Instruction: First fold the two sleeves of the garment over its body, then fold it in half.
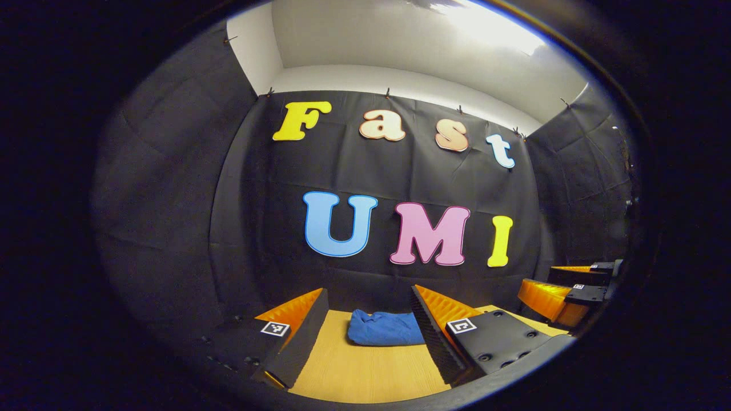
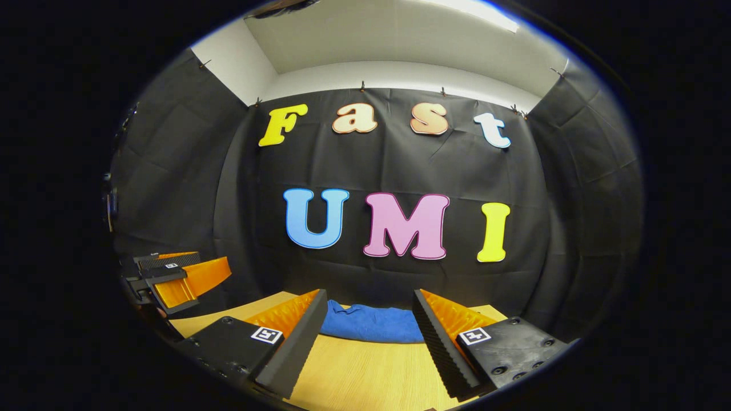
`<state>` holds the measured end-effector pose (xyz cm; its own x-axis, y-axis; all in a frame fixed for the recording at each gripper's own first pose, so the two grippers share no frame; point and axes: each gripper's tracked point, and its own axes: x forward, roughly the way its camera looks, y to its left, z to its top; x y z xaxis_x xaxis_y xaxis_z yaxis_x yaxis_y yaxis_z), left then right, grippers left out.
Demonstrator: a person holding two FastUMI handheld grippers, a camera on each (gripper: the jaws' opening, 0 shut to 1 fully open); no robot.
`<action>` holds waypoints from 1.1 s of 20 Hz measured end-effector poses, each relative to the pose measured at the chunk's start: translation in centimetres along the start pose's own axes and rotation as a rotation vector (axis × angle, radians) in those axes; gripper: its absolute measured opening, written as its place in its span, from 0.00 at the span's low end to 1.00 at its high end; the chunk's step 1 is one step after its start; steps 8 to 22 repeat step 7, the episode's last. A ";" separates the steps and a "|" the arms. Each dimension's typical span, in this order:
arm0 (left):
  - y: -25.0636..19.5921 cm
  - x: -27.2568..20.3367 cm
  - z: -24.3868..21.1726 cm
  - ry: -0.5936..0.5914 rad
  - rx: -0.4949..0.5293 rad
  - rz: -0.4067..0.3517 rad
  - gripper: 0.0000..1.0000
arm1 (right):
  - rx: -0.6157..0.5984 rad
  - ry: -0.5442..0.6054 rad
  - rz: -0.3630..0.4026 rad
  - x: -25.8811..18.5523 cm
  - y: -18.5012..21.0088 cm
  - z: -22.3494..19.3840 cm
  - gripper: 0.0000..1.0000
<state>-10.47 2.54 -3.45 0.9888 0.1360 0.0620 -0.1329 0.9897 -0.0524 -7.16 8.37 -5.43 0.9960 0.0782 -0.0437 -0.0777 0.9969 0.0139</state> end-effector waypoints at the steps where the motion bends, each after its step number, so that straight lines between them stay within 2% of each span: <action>1: -0.2 -0.1 0.0 0.002 0.003 -0.005 0.82 | 0.001 0.002 0.000 0.0 0.0 0.0 0.95; 7: -1.5 -0.1 0.1 0.005 0.002 -0.046 0.82 | 0.023 0.016 -0.003 -0.1 -0.1 -0.2 0.95; 22: -1.5 -0.1 0.1 0.005 0.002 -0.046 0.82 | 0.023 0.016 -0.003 -0.1 -0.1 -0.2 0.95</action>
